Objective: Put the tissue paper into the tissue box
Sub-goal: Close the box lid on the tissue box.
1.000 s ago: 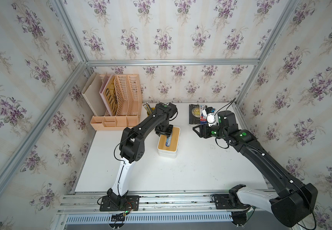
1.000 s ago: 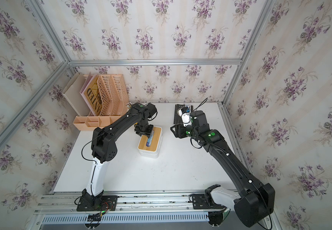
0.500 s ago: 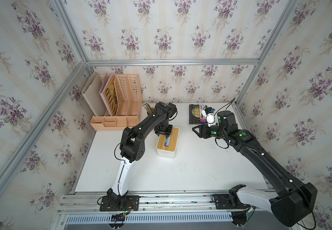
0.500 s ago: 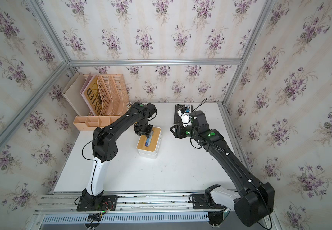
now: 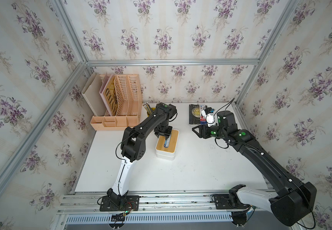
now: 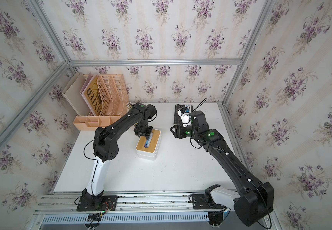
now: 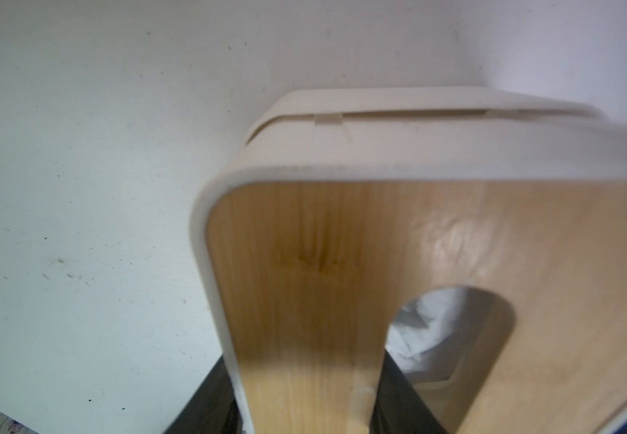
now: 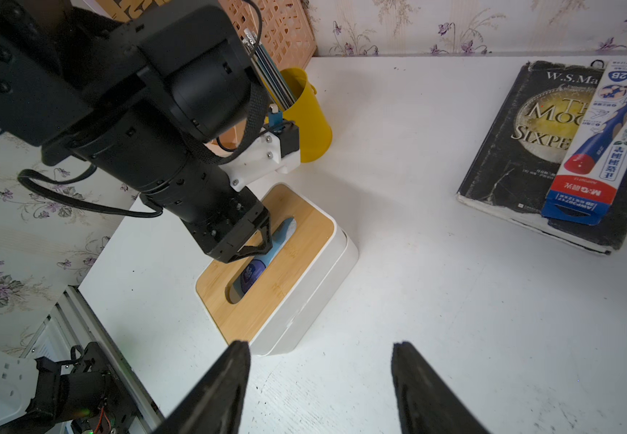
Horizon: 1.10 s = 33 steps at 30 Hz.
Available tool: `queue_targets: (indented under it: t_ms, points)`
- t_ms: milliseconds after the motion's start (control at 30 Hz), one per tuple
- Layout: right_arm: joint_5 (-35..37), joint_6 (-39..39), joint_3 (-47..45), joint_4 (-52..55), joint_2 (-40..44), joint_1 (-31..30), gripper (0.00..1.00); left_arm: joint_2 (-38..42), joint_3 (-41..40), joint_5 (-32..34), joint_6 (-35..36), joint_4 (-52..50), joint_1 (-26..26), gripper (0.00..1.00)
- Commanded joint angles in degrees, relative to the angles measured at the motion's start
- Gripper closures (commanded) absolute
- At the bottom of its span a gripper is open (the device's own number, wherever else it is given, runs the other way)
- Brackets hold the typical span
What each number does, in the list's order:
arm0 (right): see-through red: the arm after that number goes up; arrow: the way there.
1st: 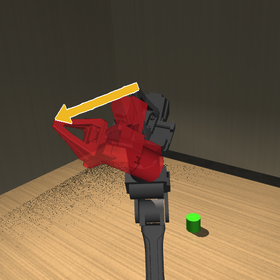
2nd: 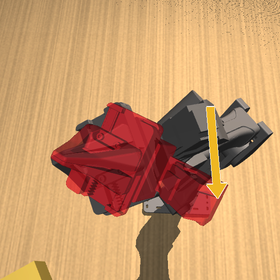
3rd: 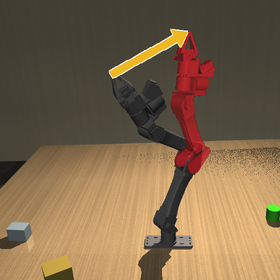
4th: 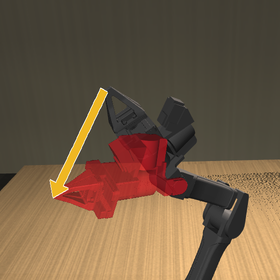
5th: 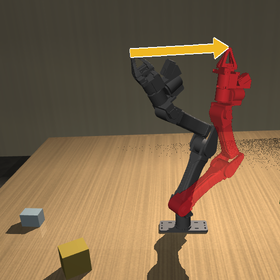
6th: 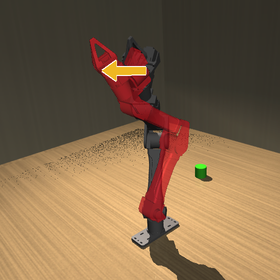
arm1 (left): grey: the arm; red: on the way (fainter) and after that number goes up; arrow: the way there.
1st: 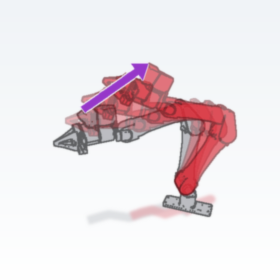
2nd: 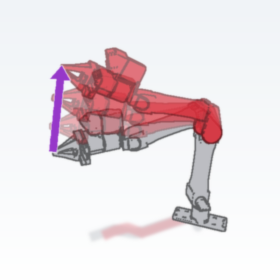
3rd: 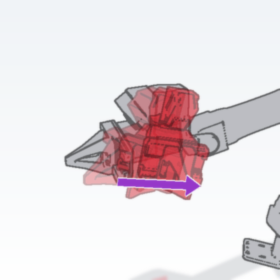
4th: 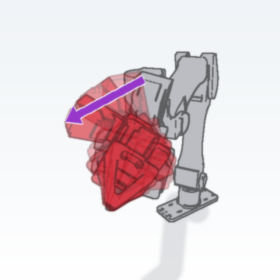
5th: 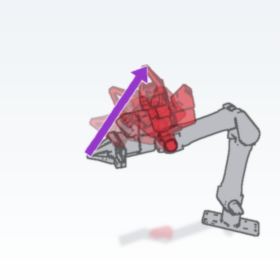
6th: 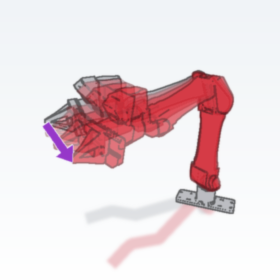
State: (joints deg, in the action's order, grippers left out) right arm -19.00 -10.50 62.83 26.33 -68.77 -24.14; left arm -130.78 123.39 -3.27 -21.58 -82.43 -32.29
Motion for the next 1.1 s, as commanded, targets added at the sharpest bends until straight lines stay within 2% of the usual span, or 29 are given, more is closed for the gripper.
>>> queue_targets:
  t_ms: [0, 467, 900, 1067]
  points:
    - [-0.4, 0.3, -0.1, -0.6, -0.4, 0.0, 0.35, -0.6, 0.0, 0.3, 1.1, -0.8, 0.0, 0.68]
    - [-0.5, 0.2, 0.0, -0.6, -1.0, 0.0, 0.35, 4.0, -3.2, 4.2, -0.1, 4.4, 0.2, 0.71]
    - [-3.1, 0.1, -0.1, -0.4, -1.5, -0.1, 0.35, 3.3, -5.3, 2.7, -0.3, 6.8, 0.3, 0.71]
    - [-6.8, -0.3, -0.4, -1.1, -3.7, -1.8, 0.42, 3.3, -5.3, 3.2, -0.1, 7.1, 0.4, 0.71]
